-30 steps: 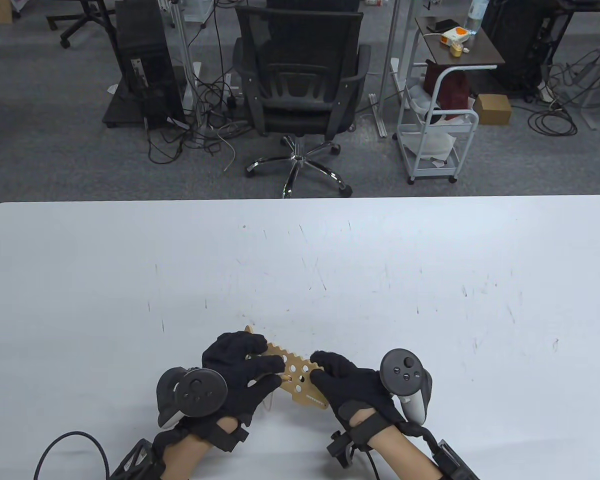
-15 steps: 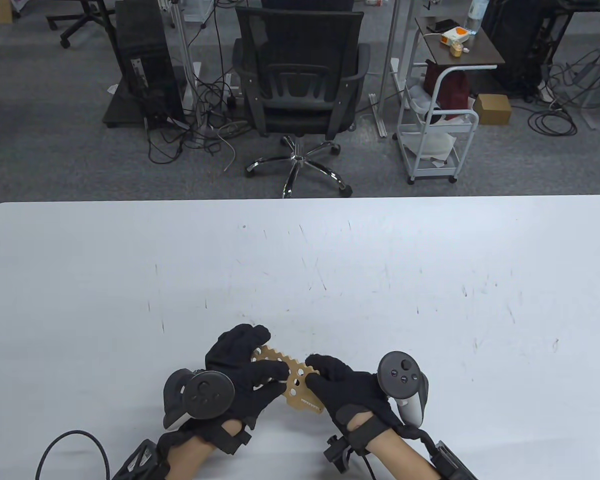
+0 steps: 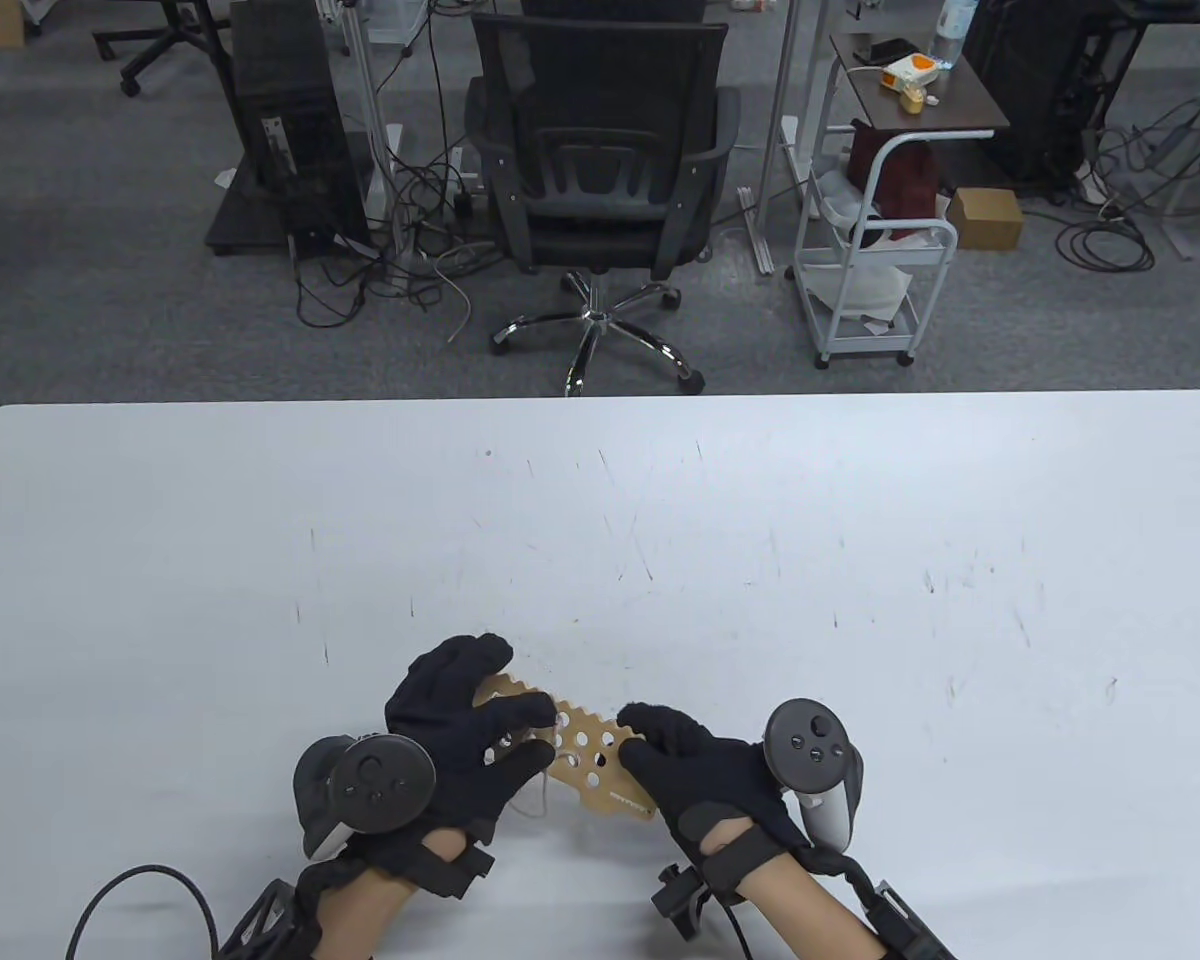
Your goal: Thread rope through all holes on crocodile lacing toy
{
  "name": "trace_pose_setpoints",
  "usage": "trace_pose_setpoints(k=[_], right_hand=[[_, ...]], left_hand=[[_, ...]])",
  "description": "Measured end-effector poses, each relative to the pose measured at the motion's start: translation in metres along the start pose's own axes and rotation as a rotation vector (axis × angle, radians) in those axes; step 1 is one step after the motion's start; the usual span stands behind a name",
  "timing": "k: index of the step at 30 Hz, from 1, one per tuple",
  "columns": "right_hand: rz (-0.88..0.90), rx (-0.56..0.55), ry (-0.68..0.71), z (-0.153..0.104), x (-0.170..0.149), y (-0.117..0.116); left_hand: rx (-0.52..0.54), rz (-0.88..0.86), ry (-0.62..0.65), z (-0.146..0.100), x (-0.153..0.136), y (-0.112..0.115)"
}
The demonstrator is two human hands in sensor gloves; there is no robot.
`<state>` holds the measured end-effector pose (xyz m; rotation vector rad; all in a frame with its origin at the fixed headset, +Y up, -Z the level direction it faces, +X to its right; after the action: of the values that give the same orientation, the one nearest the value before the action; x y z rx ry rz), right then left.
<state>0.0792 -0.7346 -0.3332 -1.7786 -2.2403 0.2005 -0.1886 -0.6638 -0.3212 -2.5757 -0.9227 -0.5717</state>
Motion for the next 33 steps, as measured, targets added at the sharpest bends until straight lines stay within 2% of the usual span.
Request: trace_pose_setpoints(k=[10,19,23,33], right_hand=[[0.039,-0.034,0.005,0.0,0.001,0.012],[0.084,-0.042,0.023,-0.001,0.004,0.018],[0.103,-0.03,0.038,0.0,0.006,0.018],[0.154,0.0,0.057,0.0,0.008,0.015]], left_hand=[[0.129,-0.081,-0.172,0.002,-0.039,-0.03],[0.151,-0.219,-0.347,0.0,-0.08,-0.026],[0.107,-0.252,-0.392,0.0,-0.09,-0.015],[-0.186,-0.3,-0.346,0.007,-0.084,0.034]])
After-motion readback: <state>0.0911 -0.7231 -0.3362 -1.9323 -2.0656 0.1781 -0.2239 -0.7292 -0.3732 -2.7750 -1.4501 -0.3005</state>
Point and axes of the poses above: the tracker on the back of each hand, its own x axis roughly to the thumb side, its own z axis roughly from the wrist to the fingertips, y = z × x, the point moved 5 cm from there along z, roughly from the wrist to the fingertips, and after that the axes turned 4 degrees about x, right-handed, at the moved point
